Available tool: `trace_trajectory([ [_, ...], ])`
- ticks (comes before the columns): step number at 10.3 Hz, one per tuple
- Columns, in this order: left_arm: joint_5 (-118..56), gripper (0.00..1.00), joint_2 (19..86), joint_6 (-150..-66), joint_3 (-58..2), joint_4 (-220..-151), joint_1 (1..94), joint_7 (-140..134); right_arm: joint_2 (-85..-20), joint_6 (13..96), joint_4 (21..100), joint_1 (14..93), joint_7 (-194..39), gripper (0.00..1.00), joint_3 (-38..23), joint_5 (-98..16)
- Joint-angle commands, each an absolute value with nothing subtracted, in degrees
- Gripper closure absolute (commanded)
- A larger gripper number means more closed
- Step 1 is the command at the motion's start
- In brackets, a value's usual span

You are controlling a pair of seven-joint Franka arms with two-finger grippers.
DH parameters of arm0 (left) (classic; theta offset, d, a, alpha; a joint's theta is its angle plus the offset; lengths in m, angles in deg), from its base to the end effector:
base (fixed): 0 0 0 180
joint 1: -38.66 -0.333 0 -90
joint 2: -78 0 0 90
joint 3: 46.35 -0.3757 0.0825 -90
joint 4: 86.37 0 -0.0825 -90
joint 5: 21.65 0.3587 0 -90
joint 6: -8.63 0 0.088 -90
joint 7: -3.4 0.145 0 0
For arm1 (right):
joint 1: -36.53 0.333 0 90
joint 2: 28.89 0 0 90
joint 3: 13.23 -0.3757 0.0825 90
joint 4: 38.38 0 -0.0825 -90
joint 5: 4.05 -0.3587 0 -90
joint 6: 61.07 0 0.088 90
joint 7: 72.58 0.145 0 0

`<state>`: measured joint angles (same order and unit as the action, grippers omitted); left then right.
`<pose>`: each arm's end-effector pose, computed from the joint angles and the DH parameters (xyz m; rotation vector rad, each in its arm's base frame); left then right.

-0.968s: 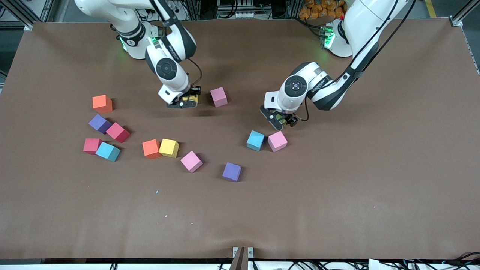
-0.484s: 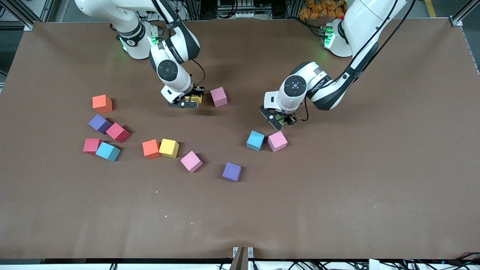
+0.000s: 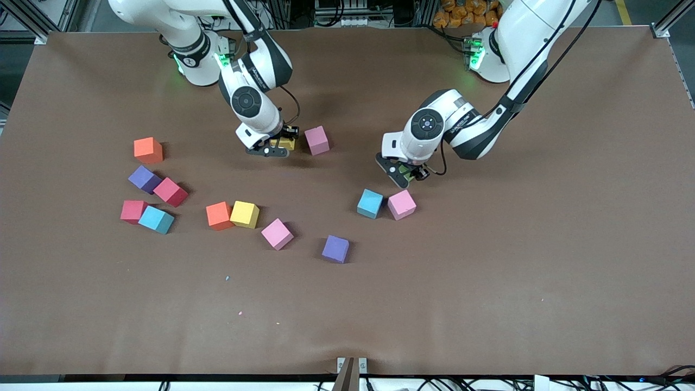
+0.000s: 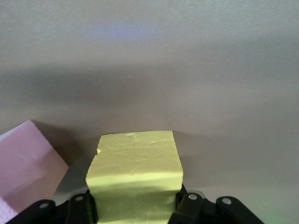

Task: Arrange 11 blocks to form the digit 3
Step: 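Grasp the yellow cube with the right gripper while the left gripper grasps green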

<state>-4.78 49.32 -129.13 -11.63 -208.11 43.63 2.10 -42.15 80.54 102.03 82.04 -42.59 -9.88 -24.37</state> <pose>0.4460 -0.3491 0.2367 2.8015 -1.2841 -0.2043 0.3339 0.3114 0.2353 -3.0887 0.1380 0.4193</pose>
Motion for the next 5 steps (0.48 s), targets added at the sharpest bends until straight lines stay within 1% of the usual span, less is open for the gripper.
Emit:
trace_trajectory([
  [1, -3.1, 1.0, 49.52, -128.48, -11.28, -207.13, 44.37, -4.84, -45.15, 81.67, 100.05, 83.99, -41.99, 0.9, -9.71, -26.29],
  [4, -3.37, 1.0, 49.87, -127.87, -11.11, -206.95, 45.6, -11.79, -45.33, 81.67, 99.61, 83.99, -41.99, 0.89, -9.71, -26.29],
  [5, -3.63, 1.0, 49.87, -126.29, -10.85, -205.82, 45.69, -13.46, -45.33, 81.67, 99.61, 83.99, -41.99, 0.89, -9.63, -26.38],
])
